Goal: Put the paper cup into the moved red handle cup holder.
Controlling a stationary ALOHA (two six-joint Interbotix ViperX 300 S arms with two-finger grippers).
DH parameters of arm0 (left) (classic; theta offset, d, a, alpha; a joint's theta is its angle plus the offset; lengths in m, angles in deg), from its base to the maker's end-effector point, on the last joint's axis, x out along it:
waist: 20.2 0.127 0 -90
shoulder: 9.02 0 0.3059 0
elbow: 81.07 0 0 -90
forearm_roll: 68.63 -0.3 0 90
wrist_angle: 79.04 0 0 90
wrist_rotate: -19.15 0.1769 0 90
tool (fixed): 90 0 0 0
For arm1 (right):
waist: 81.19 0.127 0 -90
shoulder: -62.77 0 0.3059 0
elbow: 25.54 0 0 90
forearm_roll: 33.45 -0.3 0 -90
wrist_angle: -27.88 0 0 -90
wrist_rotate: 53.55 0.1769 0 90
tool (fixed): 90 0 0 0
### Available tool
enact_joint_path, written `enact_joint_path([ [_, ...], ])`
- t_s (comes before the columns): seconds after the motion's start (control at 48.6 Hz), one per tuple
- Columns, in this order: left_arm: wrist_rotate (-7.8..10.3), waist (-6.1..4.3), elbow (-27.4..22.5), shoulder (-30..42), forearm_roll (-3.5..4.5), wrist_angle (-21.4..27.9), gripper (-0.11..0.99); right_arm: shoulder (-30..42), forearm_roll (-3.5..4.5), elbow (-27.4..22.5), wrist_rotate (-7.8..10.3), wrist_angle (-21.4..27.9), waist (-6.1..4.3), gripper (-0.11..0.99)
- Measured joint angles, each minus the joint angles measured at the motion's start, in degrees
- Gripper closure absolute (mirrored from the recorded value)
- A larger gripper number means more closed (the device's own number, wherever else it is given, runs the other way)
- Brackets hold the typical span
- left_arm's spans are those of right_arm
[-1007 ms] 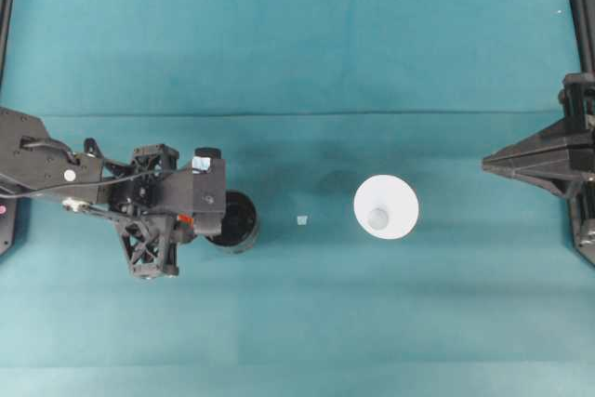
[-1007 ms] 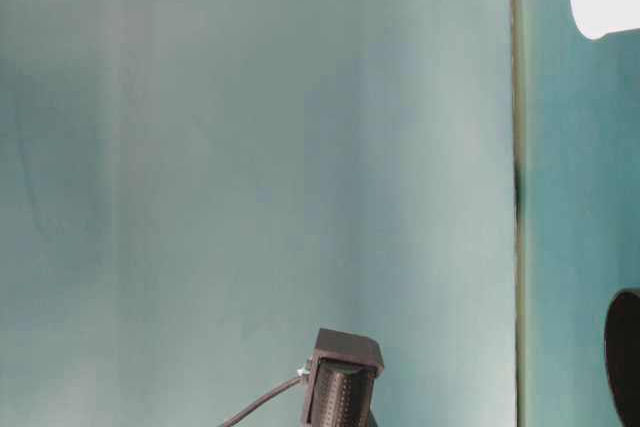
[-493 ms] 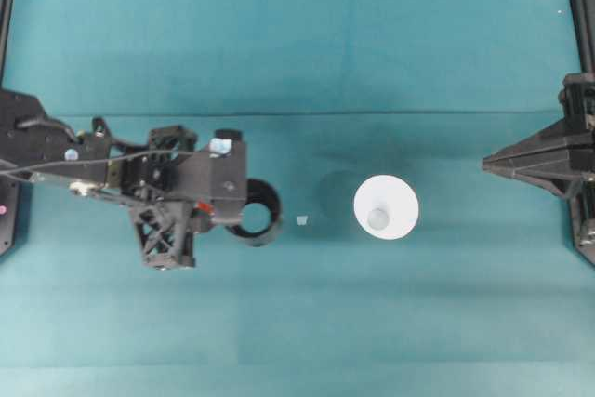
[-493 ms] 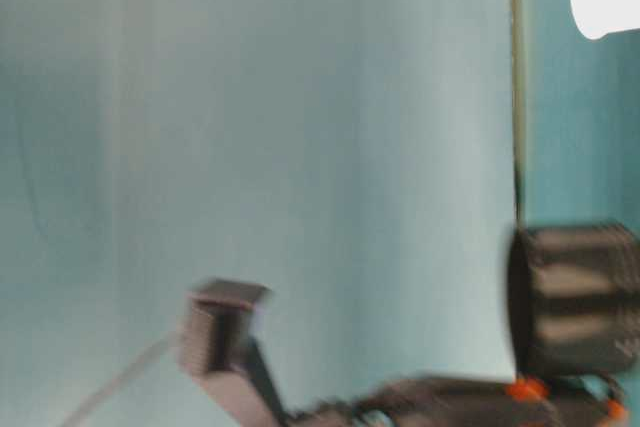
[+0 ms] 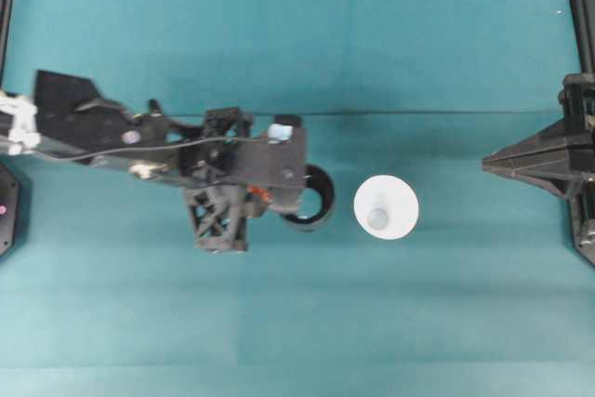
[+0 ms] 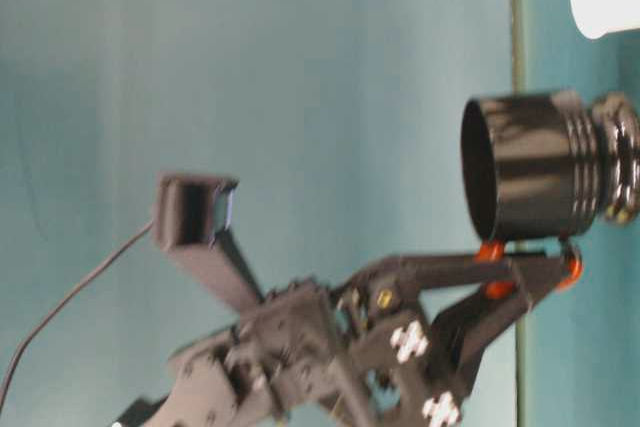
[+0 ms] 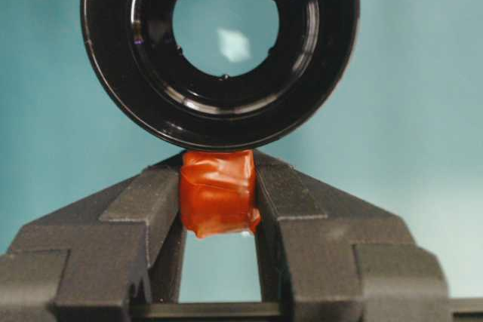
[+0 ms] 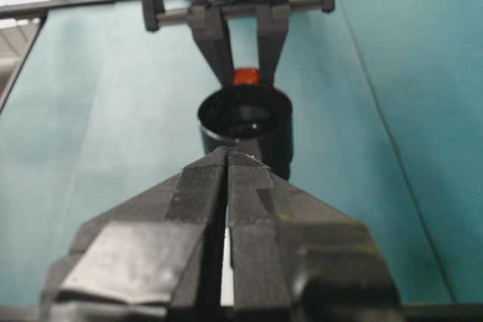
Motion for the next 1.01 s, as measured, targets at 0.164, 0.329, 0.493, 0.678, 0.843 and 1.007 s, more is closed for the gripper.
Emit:
enact_joint_path([
  [0.164, 0.35, 0.26, -0.4, 2.9, 0.00, -0.1, 0.60, 0.1, 0.00, 0.0, 0.35, 0.3, 0.00, 0.97],
  [0.329, 0.35, 0.44, -0.4, 5.4, 0.00, -0.4, 0.60, 0.0, 0.00, 0.0, 0.70, 0.4, 0.00, 0.97],
  [0.493, 0.35, 0.44, -0.4, 6.9, 0.00, -3.0, 0.60, 0.0, 0.00, 0.0, 0.97, 0.4, 0.00, 0.97],
  [0.678, 0.35, 0.44, 0.0, 7.6, 0.00, -3.8, 0.60, 0.1, 0.00, 0.0, 1.14, 0.4, 0.00, 0.97],
  [0.843, 0.35, 0.44, 1.1, 7.6, 0.00, -3.9, 0.60, 0.0, 0.00, 0.0, 1.14, 0.4, 0.00, 0.97],
  [1.007, 0.35, 0.53, 1.7, 7.5, 0.00, -3.9, 0.60, 0.0, 0.00, 0.1, 1.14, 0.4, 0.00, 0.97],
])
